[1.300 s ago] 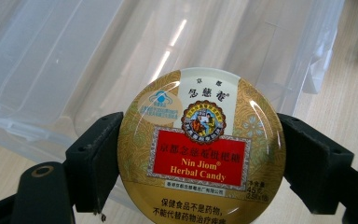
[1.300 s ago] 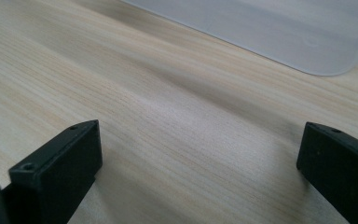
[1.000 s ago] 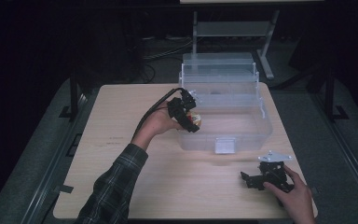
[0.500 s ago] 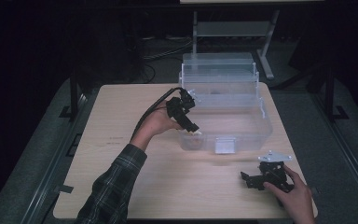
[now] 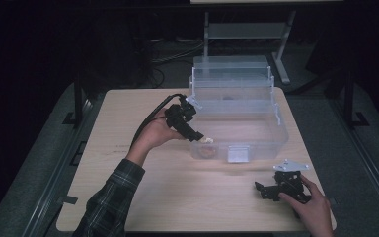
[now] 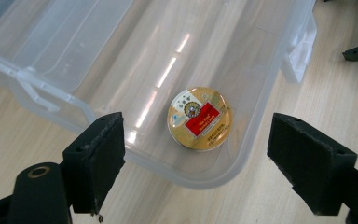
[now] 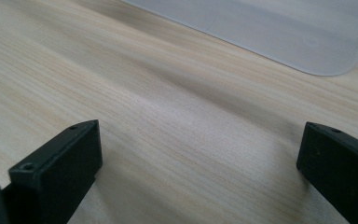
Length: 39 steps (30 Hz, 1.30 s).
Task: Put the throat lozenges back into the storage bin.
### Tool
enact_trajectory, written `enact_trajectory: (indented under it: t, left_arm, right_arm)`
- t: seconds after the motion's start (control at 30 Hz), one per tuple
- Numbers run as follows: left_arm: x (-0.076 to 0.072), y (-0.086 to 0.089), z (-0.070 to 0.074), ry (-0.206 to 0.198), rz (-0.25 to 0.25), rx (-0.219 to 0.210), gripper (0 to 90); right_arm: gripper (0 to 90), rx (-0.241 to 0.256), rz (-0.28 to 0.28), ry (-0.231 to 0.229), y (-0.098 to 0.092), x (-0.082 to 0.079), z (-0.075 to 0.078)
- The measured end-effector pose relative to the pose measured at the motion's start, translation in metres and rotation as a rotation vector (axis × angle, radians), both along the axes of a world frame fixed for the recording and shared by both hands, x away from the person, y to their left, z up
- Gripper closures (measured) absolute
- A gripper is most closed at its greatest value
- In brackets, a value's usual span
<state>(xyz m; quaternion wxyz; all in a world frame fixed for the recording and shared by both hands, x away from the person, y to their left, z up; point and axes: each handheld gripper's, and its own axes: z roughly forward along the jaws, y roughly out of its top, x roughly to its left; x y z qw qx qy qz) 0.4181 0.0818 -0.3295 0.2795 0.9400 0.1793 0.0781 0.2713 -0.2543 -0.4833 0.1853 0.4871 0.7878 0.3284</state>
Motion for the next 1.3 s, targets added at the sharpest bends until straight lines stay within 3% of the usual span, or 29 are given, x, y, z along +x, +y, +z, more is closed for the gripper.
enact_trajectory:
  t: [0.73,1.3]
  left_arm:
    - [-0.029,0.045,-0.008,-0.041,0.07,-0.085,11.9]
    - [-0.058,0.077,-0.03,-0.053,0.133,-0.143,11.9]
  right_arm:
    - [0.0,0.001,-0.003,0.003,0.0,0.0,0.0]
    - [0.0,0.0,-0.002,0.003,0.0,0.0,0.0]
